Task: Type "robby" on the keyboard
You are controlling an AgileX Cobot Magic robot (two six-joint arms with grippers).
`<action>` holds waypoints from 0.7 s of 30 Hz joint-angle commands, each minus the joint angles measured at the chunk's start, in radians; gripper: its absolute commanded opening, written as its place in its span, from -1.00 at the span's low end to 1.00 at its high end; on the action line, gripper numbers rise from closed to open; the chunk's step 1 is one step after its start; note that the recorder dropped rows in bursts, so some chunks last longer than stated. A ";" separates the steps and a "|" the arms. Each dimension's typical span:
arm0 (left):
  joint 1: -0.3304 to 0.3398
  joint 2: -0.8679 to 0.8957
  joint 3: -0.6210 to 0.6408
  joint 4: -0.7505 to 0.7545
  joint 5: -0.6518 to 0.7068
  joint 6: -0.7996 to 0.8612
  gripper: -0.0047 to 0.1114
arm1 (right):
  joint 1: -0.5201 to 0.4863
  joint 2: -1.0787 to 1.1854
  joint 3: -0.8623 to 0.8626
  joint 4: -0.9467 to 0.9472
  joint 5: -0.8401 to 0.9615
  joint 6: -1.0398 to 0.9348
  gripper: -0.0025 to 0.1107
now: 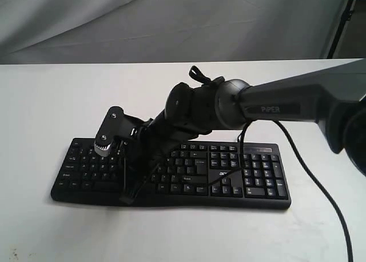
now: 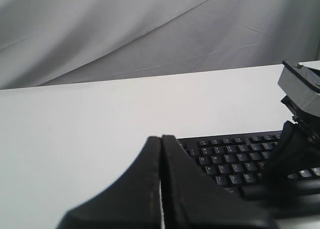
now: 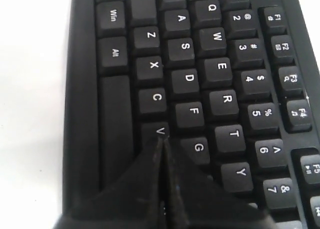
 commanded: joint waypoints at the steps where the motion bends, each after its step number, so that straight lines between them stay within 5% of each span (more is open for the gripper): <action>1: -0.006 -0.003 0.004 0.005 -0.005 -0.003 -0.92 | -0.001 0.007 -0.002 -0.009 0.016 0.005 -0.96; 21: -0.006 -0.003 0.004 0.005 -0.005 -0.003 -0.92 | -0.007 -0.049 -0.002 -0.035 -0.055 0.008 -0.96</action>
